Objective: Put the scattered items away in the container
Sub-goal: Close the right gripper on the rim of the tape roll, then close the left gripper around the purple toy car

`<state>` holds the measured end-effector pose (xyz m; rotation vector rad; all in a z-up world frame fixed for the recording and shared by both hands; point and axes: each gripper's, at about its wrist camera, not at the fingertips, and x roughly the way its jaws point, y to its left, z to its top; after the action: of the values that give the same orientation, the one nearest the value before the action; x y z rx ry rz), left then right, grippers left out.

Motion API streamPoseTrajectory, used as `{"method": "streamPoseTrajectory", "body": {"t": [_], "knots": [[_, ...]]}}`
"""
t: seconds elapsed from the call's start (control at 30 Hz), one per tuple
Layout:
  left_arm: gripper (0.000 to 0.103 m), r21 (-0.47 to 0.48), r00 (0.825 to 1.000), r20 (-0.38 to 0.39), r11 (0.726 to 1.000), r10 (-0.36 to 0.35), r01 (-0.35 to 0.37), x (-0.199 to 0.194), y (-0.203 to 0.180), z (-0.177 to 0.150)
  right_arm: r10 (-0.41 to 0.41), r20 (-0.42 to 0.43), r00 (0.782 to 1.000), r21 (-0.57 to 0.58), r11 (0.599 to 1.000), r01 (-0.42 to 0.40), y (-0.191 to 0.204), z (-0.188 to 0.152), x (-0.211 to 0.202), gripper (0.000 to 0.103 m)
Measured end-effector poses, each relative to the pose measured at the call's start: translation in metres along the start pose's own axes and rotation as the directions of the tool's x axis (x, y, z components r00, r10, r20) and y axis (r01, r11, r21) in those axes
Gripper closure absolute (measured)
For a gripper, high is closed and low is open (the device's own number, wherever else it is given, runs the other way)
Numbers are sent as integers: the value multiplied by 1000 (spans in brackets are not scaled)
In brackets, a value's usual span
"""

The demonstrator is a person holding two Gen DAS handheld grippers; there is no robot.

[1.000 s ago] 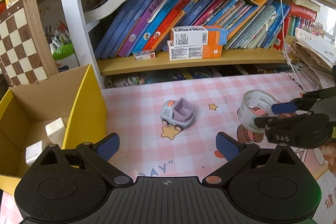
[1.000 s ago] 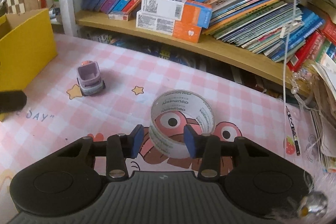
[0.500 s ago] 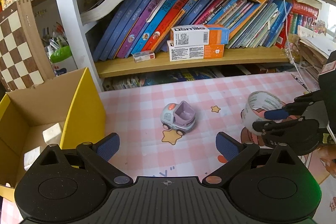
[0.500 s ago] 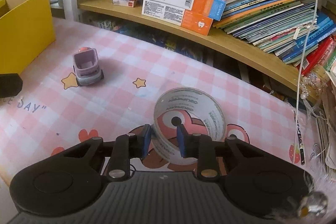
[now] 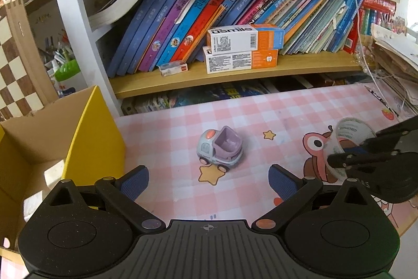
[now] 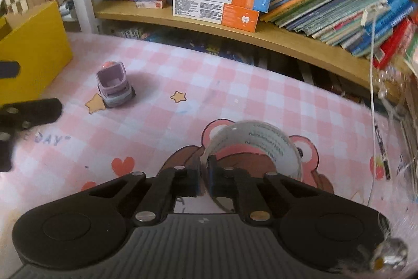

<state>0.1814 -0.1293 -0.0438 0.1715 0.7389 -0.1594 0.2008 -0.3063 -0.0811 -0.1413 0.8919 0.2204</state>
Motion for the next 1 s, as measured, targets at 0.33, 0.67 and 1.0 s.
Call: {"method": "streamPoseTrajectory", "body": {"t": [0.33,0.67,1.0], "knots": [[3,-2,1000,9,1000,-3,3,14,-1,4,11,33,999,81,997,-13,2,-8,-26,97],[4,-60,1000,25,998,-15,17,33,5,6,22,31,999,87,996,-24,13,-20,-40,97],[4,-22,999,27,999,36,-35,66,-1,8,40,9,999,38,998,-41,30,-31,-43,97]]}}
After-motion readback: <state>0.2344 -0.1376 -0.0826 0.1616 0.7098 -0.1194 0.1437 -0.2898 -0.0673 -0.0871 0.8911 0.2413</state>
